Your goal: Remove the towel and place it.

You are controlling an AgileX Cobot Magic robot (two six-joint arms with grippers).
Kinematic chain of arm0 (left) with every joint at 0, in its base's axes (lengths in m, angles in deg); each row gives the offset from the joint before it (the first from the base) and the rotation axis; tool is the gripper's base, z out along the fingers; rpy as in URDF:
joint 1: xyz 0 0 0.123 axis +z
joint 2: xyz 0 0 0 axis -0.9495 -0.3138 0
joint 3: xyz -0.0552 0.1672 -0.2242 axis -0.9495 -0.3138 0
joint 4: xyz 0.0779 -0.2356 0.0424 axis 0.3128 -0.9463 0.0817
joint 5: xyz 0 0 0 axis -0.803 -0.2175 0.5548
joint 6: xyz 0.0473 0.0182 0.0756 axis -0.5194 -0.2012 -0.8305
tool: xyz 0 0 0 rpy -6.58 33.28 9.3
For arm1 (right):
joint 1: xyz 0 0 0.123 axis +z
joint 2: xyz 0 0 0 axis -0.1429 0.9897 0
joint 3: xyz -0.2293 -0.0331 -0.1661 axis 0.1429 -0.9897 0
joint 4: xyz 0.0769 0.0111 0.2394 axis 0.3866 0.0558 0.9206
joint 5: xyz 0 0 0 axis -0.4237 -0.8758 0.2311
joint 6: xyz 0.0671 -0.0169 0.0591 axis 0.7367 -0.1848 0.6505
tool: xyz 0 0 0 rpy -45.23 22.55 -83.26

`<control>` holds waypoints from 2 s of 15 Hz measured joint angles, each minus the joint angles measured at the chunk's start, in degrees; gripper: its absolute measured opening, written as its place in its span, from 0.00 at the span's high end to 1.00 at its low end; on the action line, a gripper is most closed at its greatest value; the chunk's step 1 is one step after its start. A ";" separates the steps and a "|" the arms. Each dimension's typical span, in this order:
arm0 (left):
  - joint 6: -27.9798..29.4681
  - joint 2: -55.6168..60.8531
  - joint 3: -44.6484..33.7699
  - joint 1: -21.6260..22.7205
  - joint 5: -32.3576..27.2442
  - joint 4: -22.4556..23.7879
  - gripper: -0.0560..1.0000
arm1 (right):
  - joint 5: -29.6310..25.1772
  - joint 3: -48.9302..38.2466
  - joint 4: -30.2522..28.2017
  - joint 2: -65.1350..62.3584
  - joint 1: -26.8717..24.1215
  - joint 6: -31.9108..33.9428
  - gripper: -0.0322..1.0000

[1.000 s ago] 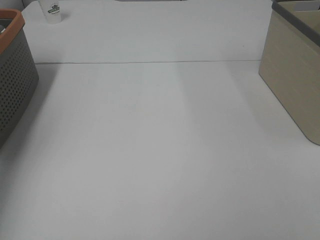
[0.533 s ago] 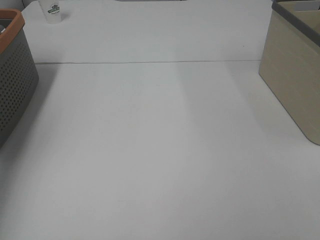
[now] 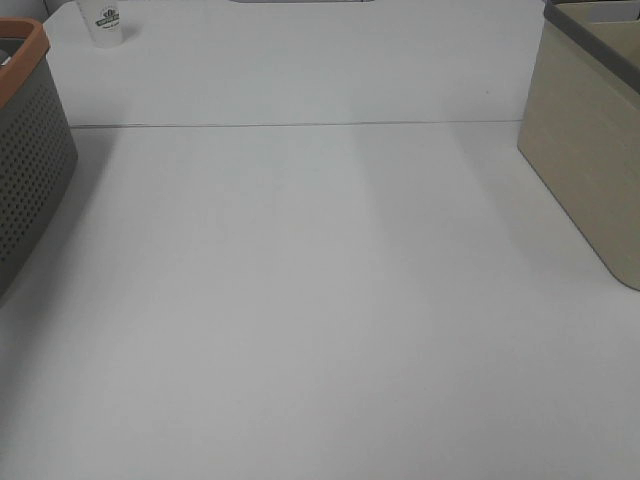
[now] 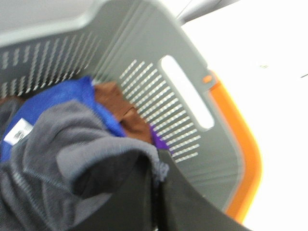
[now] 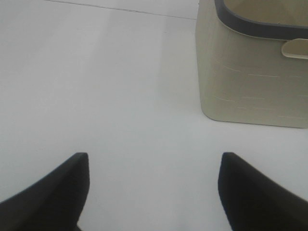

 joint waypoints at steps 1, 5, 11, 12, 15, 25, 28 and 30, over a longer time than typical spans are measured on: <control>-0.23 2.86 0.00 0.00 1.20 0.63 0.95 | 0.00 0.00 0.00 0.00 0.00 0.00 0.25; -1.78 12.83 0.00 0.00 9.28 2.12 0.95 | 0.00 0.00 0.00 0.00 0.00 0.00 0.25; -3.04 19.82 7.79 -0.92 18.39 2.29 0.95 | 0.00 0.00 -0.06 0.00 0.00 0.00 0.25; -3.04 20.11 9.68 -2.41 18.91 2.29 0.95 | 0.00 0.00 -0.06 0.00 0.00 0.00 0.25; -3.04 20.05 14.95 -7.91 19.31 2.69 0.95 | 0.00 0.00 -0.11 0.00 0.00 0.00 0.25; -17.30 12.15 25.44 -25.73 6.88 6.30 0.95 | 0.00 0.00 -0.11 0.00 0.00 0.00 0.25; -27.85 10.31 25.44 -32.31 -0.57 3.72 0.95 | 0.00 0.00 1.72 0.00 0.00 -0.52 0.25; -32.72 9.45 25.44 -33.98 -2.98 0.23 0.95 | 0.11 0.52 4.87 1.03 0.00 -2.46 0.25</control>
